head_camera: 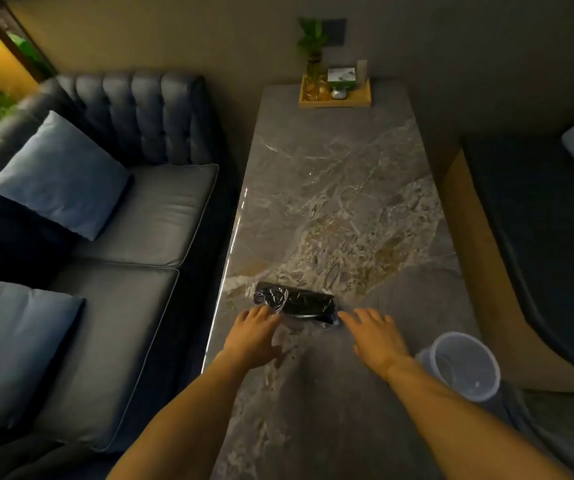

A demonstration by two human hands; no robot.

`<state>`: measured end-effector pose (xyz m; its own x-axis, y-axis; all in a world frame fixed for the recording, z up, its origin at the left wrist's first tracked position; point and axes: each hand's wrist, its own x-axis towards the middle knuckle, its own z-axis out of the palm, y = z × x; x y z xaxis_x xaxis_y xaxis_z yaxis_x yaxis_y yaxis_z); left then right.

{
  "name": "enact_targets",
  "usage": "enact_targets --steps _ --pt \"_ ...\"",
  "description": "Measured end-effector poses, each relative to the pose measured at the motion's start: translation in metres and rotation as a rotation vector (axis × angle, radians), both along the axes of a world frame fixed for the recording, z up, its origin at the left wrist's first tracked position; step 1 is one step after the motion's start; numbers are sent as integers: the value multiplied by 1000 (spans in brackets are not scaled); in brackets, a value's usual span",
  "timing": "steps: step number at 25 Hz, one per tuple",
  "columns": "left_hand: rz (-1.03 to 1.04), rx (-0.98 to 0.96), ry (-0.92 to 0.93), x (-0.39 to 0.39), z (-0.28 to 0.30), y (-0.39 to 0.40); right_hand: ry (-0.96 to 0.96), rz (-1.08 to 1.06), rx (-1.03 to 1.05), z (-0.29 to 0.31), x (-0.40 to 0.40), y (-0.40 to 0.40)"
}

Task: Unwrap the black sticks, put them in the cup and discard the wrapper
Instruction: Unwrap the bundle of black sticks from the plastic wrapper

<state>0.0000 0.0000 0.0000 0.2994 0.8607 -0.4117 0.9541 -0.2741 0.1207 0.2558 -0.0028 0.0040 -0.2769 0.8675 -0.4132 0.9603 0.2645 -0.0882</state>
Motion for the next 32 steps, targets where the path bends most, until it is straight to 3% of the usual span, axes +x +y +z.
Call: enact_targets --steps 4,8,22,32 --pt "-51 111 73 14 -9 21 5 47 12 -14 -12 22" --pt "-95 100 107 17 -26 47 -6 56 -27 -34 -18 42" --pt "-50 68 24 26 -62 64 57 157 24 -77 -24 52" --pt "-160 -28 8 14 -46 42 259 -85 -48 -61 -23 -12"
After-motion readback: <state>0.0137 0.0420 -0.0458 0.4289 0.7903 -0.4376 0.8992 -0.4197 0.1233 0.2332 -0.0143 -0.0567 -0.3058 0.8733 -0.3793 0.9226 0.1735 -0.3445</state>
